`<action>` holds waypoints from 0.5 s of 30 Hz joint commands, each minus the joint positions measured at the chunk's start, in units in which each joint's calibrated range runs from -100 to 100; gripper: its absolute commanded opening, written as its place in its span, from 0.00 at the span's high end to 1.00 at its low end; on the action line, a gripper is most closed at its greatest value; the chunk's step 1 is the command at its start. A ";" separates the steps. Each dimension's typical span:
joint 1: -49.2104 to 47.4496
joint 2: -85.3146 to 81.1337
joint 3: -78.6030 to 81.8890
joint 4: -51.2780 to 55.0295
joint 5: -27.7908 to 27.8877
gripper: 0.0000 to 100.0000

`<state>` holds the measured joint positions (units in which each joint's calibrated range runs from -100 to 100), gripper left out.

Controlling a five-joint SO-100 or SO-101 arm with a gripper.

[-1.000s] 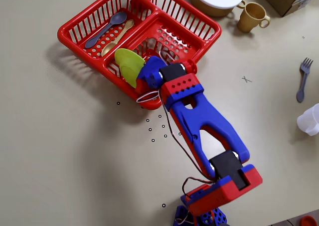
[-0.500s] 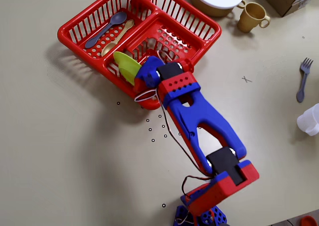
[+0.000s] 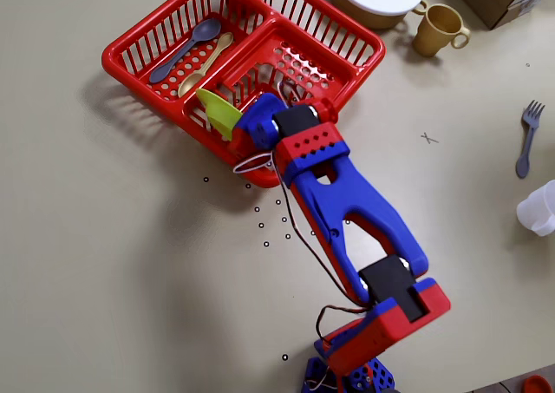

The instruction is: Grasp the plate, place it on the cross drawn on the table.

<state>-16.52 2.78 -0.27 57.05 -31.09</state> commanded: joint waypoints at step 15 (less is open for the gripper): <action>-3.58 0.35 -26.66 14.94 -2.39 1.00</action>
<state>-19.16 5.39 -21.16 71.71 -33.48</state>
